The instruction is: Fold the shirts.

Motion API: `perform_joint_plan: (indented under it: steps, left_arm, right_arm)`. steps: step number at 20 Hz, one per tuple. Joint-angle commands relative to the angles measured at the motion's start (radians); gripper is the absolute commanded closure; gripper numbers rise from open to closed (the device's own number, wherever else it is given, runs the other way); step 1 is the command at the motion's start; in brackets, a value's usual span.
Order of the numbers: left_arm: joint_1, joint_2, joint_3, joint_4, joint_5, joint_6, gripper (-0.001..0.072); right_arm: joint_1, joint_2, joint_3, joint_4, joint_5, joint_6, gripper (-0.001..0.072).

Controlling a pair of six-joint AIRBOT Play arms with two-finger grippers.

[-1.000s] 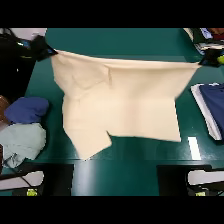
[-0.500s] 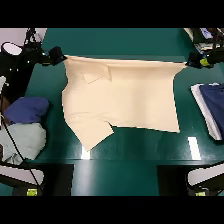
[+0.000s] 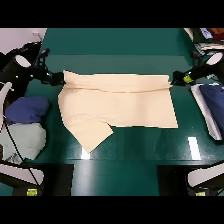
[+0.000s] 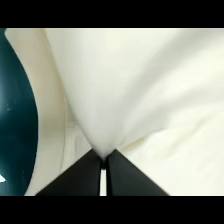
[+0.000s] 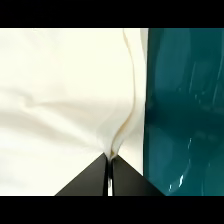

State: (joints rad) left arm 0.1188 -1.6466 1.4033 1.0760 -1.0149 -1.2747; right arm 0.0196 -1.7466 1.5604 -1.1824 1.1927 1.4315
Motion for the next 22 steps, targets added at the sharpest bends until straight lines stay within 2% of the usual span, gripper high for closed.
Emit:
perform_joint_plan:
  steps: [1, 2, 3, 4, 5, 6, 10, 13, 16, 19, 22]
  left_arm:
    - [-0.002, 0.0, -0.054, 0.026, 0.011, -0.078, 0.0674]
    - [-0.002, 0.002, -0.053, 0.025, 0.01, -0.087, 0.0617]
    - [-0.002, 0.002, -0.05, 0.022, 0.002, -0.097, 0.0343]
    - [-0.002, 0.002, -0.048, 0.023, -0.013, -0.121, 0.02]
    - [-0.002, 0.002, -0.04, 0.024, -0.042, -0.132, 0.0208]
    - [-0.002, 0.006, -0.031, 0.025, -0.074, -0.132, 0.0207]
    - [0.021, 0.142, -0.055, 0.096, -0.188, -0.135, 0.0208]
    - [0.022, 0.332, -0.28, 0.138, -0.238, -0.181, 0.0208]
    - [0.022, 0.561, -0.636, 0.066, -0.171, -0.246, 0.0208]
    - [0.022, 0.727, -0.901, -0.074, -0.137, -0.234, 0.0207]
    - [0.022, 0.78, -1.022, -0.13, -0.105, -0.209, 0.0207]
  right_arm:
    - [0.041, 0.0, -0.065, 0.004, -0.023, 0.0, 0.0698]
    - [0.043, 0.0, -0.064, 0.005, -0.019, 0.0, 0.0697]
    - [0.043, 0.004, -0.064, 0.005, -0.008, 0.0, 0.0694]
    - [0.042, 0.011, -0.063, 0.005, 0.003, 0.0, 0.0657]
    - [0.036, 0.023, -0.063, 0.004, 0.007, 0.0, 0.0438]
    - [0.027, 0.04, -0.063, 0.005, 0.016, 0.0, 0.0355]
    - [-0.041, 0.186, -0.11, 0.004, 0.075, -0.001, 0.0355]
    - [-0.09, 0.327, -0.235, 0.006, 0.113, -0.037, 0.0356]
    - [-0.109, 0.431, -0.354, 0.006, 0.105, -0.062, 0.0356]
    - [-0.109, 0.492, -0.422, 0.006, 0.074, -0.072, 0.0356]
    - [-0.101, 0.521, -0.426, 0.012, 0.069, -0.072, 0.0356]
